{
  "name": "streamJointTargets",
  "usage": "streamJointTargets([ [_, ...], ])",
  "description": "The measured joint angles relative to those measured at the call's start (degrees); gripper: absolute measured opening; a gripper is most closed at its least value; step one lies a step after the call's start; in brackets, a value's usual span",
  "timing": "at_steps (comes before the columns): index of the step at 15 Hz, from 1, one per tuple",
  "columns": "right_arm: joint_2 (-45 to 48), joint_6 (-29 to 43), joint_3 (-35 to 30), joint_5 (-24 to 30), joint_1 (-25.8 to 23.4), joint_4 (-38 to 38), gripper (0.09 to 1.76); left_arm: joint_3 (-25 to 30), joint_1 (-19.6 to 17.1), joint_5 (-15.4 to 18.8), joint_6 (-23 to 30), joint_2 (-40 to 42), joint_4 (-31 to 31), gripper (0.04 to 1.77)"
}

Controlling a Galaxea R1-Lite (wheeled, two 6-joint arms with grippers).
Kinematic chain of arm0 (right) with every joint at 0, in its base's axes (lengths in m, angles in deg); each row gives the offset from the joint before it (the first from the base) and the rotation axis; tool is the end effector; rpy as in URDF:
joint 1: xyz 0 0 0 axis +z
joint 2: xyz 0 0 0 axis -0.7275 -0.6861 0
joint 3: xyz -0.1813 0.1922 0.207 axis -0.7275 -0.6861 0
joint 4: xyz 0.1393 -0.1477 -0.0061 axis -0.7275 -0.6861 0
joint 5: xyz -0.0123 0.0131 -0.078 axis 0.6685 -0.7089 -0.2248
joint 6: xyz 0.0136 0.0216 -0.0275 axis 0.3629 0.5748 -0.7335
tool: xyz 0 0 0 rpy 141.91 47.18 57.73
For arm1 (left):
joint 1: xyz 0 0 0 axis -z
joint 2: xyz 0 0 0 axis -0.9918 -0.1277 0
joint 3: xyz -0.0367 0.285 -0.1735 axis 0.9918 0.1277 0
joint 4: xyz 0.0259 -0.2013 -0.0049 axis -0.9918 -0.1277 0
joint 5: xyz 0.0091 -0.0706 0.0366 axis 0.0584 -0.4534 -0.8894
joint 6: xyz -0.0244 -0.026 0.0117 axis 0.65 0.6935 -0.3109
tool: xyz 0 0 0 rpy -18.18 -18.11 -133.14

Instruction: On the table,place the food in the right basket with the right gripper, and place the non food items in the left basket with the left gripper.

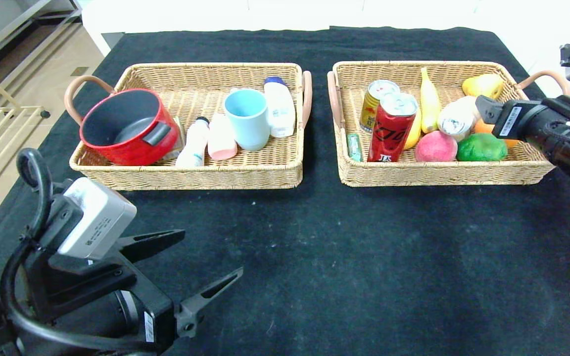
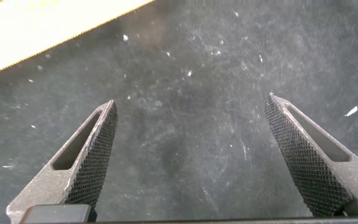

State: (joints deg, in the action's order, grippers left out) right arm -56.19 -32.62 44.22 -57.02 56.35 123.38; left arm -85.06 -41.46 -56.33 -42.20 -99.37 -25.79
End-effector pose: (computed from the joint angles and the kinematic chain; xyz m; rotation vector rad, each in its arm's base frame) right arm 0.3341 0.0466 0.3036 0.0322 -0.1434 -0.1076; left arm 0.1433 -0.1175 0.2308 0.1542 0.1900 -0.5627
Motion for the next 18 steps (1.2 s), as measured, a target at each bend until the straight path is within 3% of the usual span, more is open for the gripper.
streamJointTargets([
  [5,9.18,-4.4,-10.14,0.0,3.73,-2.57,1.68,0.12,-0.09,-3.24,-0.87,3.33,-0.04,1.72],
  [8,17.15,-5.27,-13.8,0.17,6.95,-11.34,1.69,0.52,-0.13,-7.16,-0.98,7.5,-1.35,1.72],
  [11,26.44,-5.46,-16.01,1.27,9.92,-22.53,1.69,0.89,-0.91,-10.03,-1.16,13.64,-7.47,1.72],
  [18,49.32,-5.42,-19.98,4.55,11.43,-44.95,1.7,1.63,-12.59,-9.78,-1.99,33.16,-25.98,1.72],
])
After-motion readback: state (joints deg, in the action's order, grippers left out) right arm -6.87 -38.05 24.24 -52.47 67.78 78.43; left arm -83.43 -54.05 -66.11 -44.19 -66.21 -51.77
